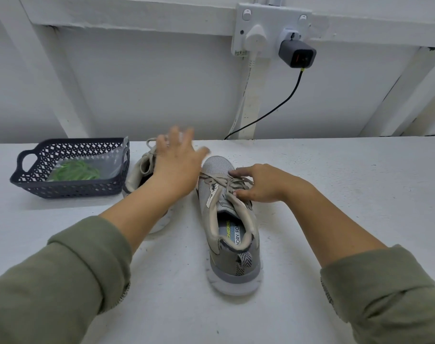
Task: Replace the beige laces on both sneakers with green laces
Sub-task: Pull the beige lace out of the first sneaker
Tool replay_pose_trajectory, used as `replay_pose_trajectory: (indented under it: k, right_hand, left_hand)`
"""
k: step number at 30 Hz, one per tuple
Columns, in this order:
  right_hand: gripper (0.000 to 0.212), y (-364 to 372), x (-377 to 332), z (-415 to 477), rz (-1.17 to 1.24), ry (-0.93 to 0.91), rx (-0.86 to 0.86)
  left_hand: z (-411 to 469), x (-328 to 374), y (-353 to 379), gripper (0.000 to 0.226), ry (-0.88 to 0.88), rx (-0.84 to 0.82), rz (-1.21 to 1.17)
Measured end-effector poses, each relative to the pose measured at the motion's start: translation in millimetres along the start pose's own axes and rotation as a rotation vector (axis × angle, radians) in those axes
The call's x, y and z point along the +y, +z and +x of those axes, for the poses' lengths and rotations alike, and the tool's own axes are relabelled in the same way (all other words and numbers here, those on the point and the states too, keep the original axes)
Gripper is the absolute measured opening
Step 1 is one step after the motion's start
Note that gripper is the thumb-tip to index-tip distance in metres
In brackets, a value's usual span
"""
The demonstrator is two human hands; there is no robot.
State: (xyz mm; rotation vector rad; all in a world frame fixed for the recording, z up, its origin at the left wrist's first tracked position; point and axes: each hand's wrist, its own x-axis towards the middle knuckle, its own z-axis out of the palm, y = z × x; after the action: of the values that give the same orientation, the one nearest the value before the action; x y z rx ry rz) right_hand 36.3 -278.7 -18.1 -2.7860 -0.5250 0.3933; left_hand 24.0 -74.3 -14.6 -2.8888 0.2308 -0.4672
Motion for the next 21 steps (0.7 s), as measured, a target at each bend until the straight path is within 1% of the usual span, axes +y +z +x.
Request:
replay_pose_trajectory:
  k: [1, 2, 4, 7, 8, 10, 12, 13, 14, 15, 16, 17, 19, 20, 21]
  right_hand:
    - [0.064, 0, 0, 0, 0.008, 0.001, -0.001]
    - [0.064, 0, 0, 0, 0.014, 0.000, -0.004]
    - [0.064, 1, 0, 0, 0.024, -0.002, -0.007]
    - [0.063, 2, 1, 0, 0.040, 0.002, 0.001]
    - [0.063, 1, 1, -1, 0.041, 0.003, 0.003]
    - [0.063, 1, 1, -1, 0.038, 0.002, 0.008]
    - [0.063, 2, 0, -2, 0.034, 0.003, 0.014]
    - [0.063, 2, 0, -2, 0.036, 0.006, 0.016]
    - [0.063, 2, 0, -3, 0.038, 0.006, 0.016]
    - [0.063, 2, 0, -3, 0.041, 0.006, 0.015]
    - [0.063, 2, 0, -3, 0.043, 0.003, 0.015]
    - [0.063, 2, 0, -2, 0.045, 0.001, 0.016]
    - [0.063, 2, 0, -1, 0.040, 0.000, 0.019]
    - [0.063, 2, 0, -1, 0.036, 0.001, 0.018]
    - [0.063, 2, 0, -1, 0.034, 0.005, 0.017]
  left_hand:
    - [1, 2, 1, 0.036, 0.118, -0.006, -0.038]
    - [2, 3, 3, 0.030, 0.194, -0.019, -0.041]
    - [3, 3, 6, 0.020, 0.235, -0.018, -0.020]
    - [1, 0, 9, 0.007, 0.227, 0.089, -0.052]
    - [0, -3, 8, 0.005, 0.178, 0.122, -0.061]
    - [-3, -4, 4, 0.012, -0.023, 0.162, -0.042]
    - [-4, -1, 0, 0.022, -0.271, 0.120, 0.015]
    - [-4, 1, 0, 0.027, -0.343, 0.086, 0.070]
    - [-4, 2, 2, 0.032, -0.362, 0.054, 0.114]
    - [-4, 3, 5, 0.038, -0.327, 0.038, 0.109]
    - [-3, 4, 7, 0.043, -0.243, 0.034, 0.056]
    - [-2, 5, 7, 0.044, -0.118, 0.025, -0.016]
    - [-1, 7, 5, 0.032, 0.117, -0.002, -0.066]
    - [0, 7, 3, 0.025, 0.169, -0.012, -0.052]
    - [1, 7, 2, 0.022, 0.181, -0.012, -0.040]
